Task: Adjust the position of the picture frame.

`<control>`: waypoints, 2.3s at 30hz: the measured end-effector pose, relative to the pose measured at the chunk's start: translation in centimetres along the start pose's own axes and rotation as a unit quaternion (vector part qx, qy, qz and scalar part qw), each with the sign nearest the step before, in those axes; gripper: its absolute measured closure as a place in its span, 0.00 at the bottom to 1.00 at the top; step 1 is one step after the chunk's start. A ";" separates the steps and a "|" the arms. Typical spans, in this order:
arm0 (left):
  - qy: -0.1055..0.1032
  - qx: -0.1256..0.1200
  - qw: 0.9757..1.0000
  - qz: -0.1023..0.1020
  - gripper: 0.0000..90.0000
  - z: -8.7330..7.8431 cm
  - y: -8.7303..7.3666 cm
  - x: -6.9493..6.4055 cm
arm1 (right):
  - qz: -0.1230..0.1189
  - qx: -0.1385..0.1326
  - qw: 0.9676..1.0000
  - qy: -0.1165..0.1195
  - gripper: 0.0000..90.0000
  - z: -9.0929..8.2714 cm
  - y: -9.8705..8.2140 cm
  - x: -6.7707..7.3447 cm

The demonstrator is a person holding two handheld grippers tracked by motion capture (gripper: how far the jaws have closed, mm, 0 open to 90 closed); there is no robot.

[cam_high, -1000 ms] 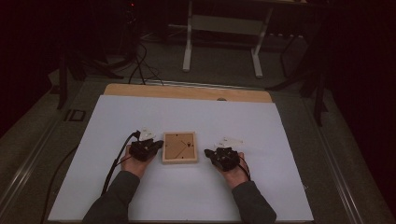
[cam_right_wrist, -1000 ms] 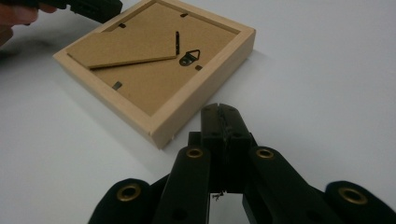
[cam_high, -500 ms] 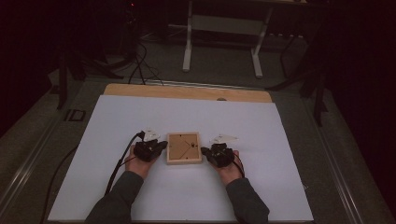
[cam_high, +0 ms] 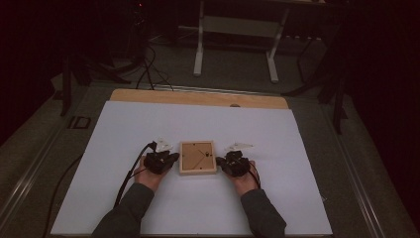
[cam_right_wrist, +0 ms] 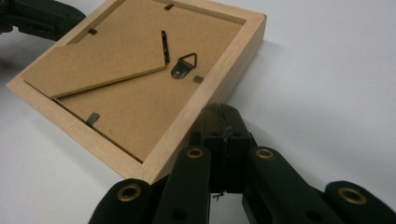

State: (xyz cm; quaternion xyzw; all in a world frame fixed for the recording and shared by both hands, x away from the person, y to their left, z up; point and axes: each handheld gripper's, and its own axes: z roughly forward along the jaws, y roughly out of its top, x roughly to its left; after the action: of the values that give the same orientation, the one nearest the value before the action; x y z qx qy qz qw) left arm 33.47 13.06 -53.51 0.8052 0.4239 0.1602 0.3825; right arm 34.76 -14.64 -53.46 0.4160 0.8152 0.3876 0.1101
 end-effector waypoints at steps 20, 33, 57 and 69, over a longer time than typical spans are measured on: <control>-0.009 -0.008 1.000 -0.006 1.00 -0.7 -0.4 -1.3 | -0.007 0.007 1.000 -0.003 1.00 -0.9 -1.1 0.7; -0.011 -0.012 1.000 -0.009 1.00 -0.4 -0.2 -2.2 | -0.001 0.000 1.000 -0.007 1.00 -1.6 -1.7 0.2; 0.006 -0.017 1.000 0.003 0.88 -1.4 -0.1 -2.3 | -0.009 -0.011 1.000 -0.017 0.93 -3.0 -2.1 -1.1; 0.014 -0.035 0.999 0.002 0.80 -3.4 -0.5 -1.7 | -0.031 -0.029 0.999 -0.008 0.86 -4.9 -2.1 -1.0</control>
State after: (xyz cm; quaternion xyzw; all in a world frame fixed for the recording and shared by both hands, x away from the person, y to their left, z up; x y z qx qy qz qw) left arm 30.20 13.52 -51.51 0.7900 0.4219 0.1866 0.4039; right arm 31.67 -18.75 -51.79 0.3905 0.8151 0.4040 0.1411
